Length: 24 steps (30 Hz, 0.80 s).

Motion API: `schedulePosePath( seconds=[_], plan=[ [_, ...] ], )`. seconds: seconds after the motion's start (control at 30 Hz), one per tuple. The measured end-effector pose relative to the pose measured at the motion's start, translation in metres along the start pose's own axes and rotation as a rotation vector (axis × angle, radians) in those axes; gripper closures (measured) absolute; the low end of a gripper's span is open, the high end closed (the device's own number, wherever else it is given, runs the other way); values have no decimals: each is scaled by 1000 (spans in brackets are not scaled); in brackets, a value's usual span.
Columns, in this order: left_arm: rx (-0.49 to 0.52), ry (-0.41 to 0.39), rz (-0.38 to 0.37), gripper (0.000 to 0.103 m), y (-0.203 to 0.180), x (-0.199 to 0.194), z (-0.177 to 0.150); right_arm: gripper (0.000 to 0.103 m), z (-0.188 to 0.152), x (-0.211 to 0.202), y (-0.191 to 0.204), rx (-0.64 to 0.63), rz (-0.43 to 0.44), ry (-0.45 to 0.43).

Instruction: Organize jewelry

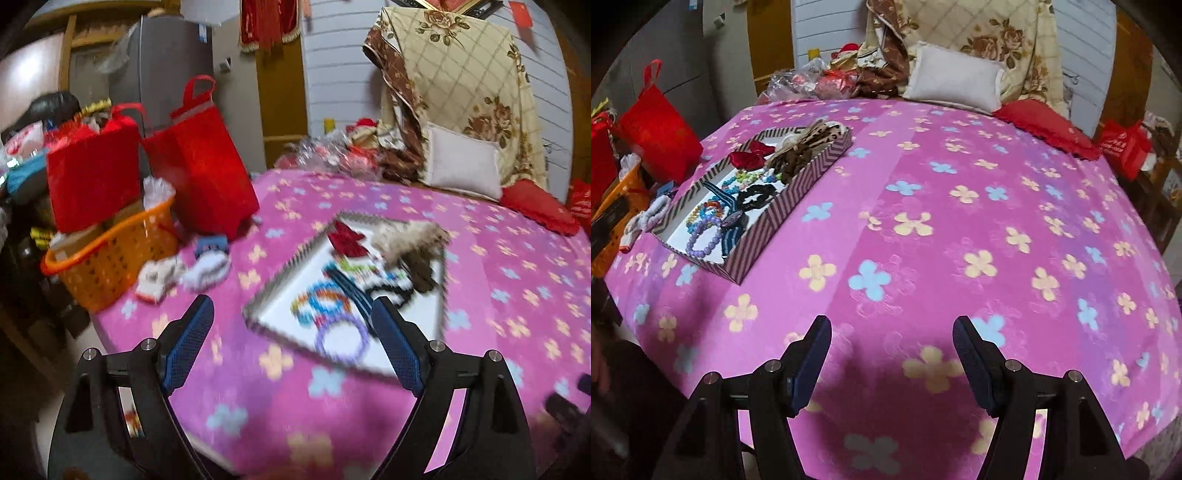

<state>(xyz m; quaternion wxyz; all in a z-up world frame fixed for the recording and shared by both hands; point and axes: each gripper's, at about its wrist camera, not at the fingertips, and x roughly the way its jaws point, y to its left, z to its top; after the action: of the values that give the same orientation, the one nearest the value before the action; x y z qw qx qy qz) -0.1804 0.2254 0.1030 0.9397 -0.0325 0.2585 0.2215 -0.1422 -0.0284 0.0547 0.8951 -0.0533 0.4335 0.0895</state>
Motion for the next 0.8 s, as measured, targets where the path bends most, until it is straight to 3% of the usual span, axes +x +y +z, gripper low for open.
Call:
schedulePosePath(
  seconds=[0.33,0.47,0.67,0.8],
  plan=[
    [45,46,-73,16,-14,-62,-6,37,-19,-31,-2,-10,-31,-53],
    [62,100,-133,16,-28,-69,-7,37,-24,-40,-2,-23,-47,-66],
    [120,109,-160,16,-47,-83,-17,37,-30,-45,-6,-20,-82,-63],
    [105,140,-175,16,-47,-83,-19,37,-32,-45,-9,-14,-97,-51]
  ],
)
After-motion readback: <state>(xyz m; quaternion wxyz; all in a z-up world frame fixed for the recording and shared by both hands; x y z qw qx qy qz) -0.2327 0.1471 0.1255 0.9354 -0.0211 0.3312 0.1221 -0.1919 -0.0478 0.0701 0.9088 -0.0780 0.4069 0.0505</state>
